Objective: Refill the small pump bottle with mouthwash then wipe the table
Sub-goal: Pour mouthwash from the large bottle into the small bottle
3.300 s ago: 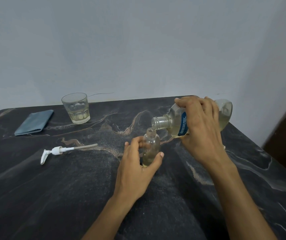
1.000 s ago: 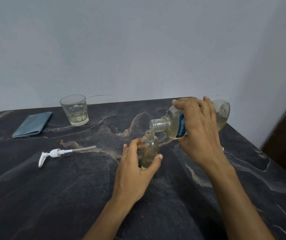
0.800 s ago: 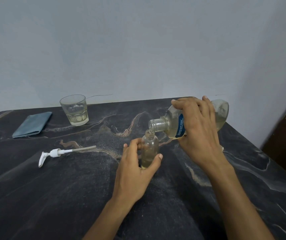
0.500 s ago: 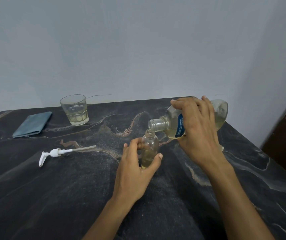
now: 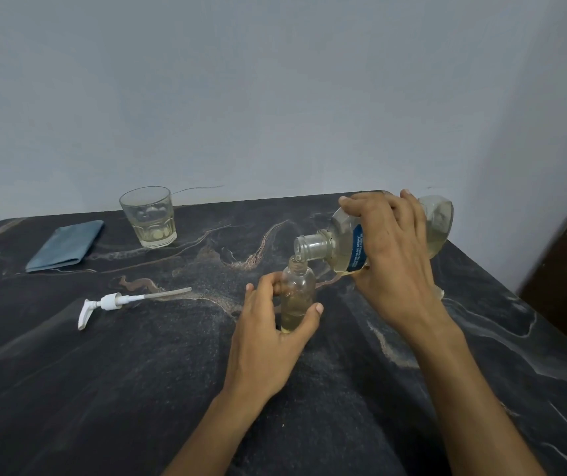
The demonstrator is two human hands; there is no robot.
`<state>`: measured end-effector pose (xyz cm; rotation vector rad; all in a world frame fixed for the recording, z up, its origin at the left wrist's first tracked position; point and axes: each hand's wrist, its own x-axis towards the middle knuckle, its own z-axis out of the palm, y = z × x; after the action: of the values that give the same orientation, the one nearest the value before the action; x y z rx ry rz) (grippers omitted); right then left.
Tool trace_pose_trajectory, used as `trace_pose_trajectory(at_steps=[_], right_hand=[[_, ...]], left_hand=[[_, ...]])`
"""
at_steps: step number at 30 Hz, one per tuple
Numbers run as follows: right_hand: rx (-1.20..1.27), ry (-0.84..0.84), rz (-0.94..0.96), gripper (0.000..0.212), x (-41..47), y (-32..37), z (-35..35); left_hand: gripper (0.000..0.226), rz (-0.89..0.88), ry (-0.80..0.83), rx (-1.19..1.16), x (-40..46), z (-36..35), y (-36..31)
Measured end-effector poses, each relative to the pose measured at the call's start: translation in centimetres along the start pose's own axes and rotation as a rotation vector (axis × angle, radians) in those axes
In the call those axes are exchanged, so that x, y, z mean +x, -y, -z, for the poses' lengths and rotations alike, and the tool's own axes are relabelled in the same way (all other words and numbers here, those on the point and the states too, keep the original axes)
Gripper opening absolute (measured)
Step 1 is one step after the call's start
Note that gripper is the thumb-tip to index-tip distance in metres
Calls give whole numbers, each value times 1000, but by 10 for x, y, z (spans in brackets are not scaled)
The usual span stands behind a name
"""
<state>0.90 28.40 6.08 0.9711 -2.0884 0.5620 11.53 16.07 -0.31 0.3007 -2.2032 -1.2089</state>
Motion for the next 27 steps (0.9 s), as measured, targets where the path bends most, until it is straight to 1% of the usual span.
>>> trace_pose_trajectory(at_steps=[27], right_hand=[[-6,-6,0,92,0,1,0]], left_hand=[[33,-8,14,-10,0,0,1]])
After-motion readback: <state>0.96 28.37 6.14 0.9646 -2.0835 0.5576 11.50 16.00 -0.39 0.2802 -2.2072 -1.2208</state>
